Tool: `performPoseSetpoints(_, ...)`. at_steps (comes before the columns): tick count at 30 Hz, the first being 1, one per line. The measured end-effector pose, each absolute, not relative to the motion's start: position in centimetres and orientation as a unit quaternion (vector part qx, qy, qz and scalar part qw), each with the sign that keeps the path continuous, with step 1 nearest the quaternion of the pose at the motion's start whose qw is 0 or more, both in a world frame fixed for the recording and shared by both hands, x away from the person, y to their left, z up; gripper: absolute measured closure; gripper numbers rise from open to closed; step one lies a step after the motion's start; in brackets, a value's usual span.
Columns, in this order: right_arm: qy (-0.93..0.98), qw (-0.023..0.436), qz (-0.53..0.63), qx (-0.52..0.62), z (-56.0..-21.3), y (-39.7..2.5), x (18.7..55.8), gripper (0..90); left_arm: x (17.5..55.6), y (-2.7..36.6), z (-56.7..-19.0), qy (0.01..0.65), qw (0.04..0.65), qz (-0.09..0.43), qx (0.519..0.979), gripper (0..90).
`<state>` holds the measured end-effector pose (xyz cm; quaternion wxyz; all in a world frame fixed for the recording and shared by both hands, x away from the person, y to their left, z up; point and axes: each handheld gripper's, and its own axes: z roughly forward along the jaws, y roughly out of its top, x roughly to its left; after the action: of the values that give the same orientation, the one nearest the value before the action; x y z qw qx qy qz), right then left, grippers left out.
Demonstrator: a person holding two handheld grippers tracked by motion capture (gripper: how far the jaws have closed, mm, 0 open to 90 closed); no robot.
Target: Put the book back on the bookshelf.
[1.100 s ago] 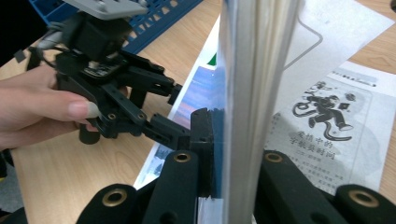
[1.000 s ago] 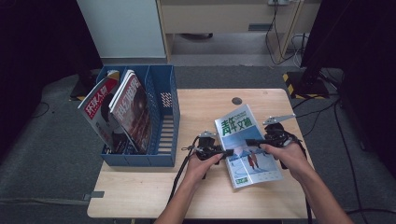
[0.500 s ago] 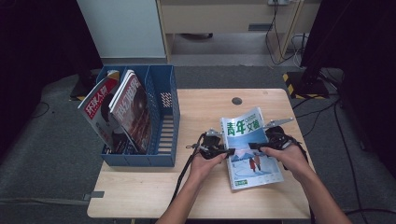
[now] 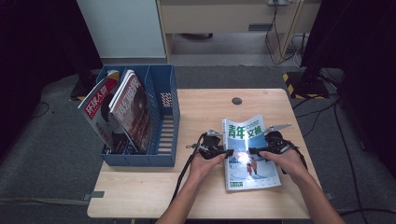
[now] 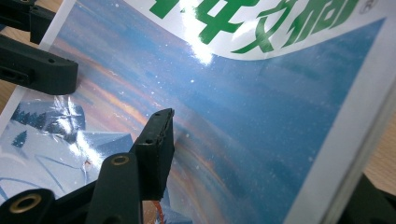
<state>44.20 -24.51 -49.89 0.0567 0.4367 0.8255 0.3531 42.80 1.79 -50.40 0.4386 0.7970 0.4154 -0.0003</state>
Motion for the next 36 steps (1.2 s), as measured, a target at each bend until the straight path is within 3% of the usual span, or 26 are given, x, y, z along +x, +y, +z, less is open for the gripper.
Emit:
performPoseSetpoints(10, 0.819, 0.041, 0.361, 0.444, -50.7, -24.6, 44.3, 43.6, 42.9, 1.8, -50.4, 0.419, 0.430, 0.001, 0.800, 58.2)
performPoseSetpoints(17, 0.817, 0.043, 0.344, 0.461, -50.6, -25.2, 44.4, 27.5, 42.8, 1.7, -50.3, 0.421, 0.432, 0.004, 0.798, 59.1)
performPoseSetpoints(20, 0.820, 0.064, 0.327, 0.465, -50.7, -25.8, 44.4, 18.8, 42.8, 1.7, -50.3, 0.422, 0.432, 0.004, 0.797, 59.3)
performPoseSetpoints(24, 0.812, 0.079, 0.323, 0.480, -50.8, -27.1, 44.1, 16.7, 42.8, 1.7, -50.3, 0.423, 0.431, 0.005, 0.797, 59.4)
performPoseSetpoints(26, 0.810, 0.068, 0.329, 0.481, -50.9, -27.5, 44.0, 21.1, 42.8, 1.7, -50.3, 0.423, 0.430, 0.005, 0.798, 59.3)
performPoseSetpoints(36, 0.811, 0.043, 0.332, 0.480, -51.7, -27.4, 43.8, 19.0, 42.8, 1.5, -50.0, 0.419, 0.426, 0.009, 0.802, 59.3)
